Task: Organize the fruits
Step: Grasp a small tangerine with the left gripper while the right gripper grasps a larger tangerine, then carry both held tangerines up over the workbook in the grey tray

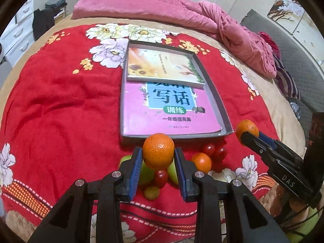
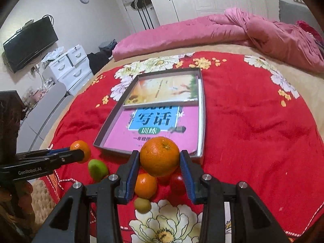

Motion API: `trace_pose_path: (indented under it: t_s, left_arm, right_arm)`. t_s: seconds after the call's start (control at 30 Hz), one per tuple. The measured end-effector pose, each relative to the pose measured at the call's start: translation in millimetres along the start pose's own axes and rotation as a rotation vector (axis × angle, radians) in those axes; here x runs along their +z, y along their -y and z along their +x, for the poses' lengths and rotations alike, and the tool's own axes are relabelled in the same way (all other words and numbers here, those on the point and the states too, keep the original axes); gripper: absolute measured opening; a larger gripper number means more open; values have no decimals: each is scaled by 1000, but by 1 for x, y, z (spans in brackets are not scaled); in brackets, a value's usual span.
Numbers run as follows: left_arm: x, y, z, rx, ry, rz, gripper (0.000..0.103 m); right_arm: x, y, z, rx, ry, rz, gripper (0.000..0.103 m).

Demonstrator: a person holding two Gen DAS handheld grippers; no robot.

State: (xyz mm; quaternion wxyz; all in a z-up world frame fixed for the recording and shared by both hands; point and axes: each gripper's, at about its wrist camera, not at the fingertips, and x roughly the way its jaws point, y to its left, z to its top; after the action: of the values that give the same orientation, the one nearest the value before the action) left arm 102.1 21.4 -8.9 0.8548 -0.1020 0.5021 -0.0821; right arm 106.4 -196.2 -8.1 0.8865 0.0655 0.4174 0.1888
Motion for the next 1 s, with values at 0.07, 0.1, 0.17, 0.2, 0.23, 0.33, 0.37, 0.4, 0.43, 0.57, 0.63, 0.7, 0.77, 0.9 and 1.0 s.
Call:
trace_pose_path:
  t_s: [0.07, 0.1, 0.17, 0.2, 0.23, 0.33, 0.37, 0.4, 0.43, 0.57, 0.63, 0.7, 0.77, 0.9, 1.0]
  left_arm:
    - [4, 4, 2, 6, 4, 5, 33]
    - [6, 5, 3, 5, 7, 3, 33]
    - [10, 6, 4, 3, 12, -1, 33]
    - [13, 7, 5, 7, 18, -2, 33]
    - [14, 8, 6, 12, 21, -2, 33]
    - [21, 8, 11, 13, 23, -9, 33]
    - [23, 8, 13, 13, 24, -10, 33]
    - [25, 8, 16, 16, 26, -13, 33]
    - [27, 7, 19, 20, 25, -15, 33]
    - [35, 5, 32, 29, 19, -28, 33]
    - [38, 4, 38, 32, 16, -29, 33]
    - [40, 3, 45, 45, 10, -26, 33]
    - [42, 2, 52, 49, 3, -27, 33]
    - [44, 3, 61, 51, 2, -17, 33]
    - [43, 3, 68, 51, -3, -8, 33]
  right_arm:
    - [3, 0, 0, -2, 6, -4, 41]
    - [4, -1, 1, -2, 8, -5, 41]
    - [8, 0, 2, -3, 12, -6, 41]
    - [9, -1, 3, -5, 16, -9, 41]
    - [11, -1, 3, -8, 19, -12, 41]
    - [15, -1, 5, -15, 26, -22, 40]
    - [16, 0, 7, -19, 26, -23, 40]
    - [17, 0, 7, -21, 27, -23, 41]
    - [17, 0, 9, -22, 26, -23, 41]
    - [20, 4, 15, -36, 24, -22, 40]
    - [22, 5, 17, -42, 23, -20, 41]
    - [23, 7, 19, -48, 23, -20, 41]
    - [24, 9, 21, -56, 23, -20, 40]
    - [26, 11, 25, -68, 22, -25, 41]
    - [28, 10, 26, -79, 24, -37, 41]
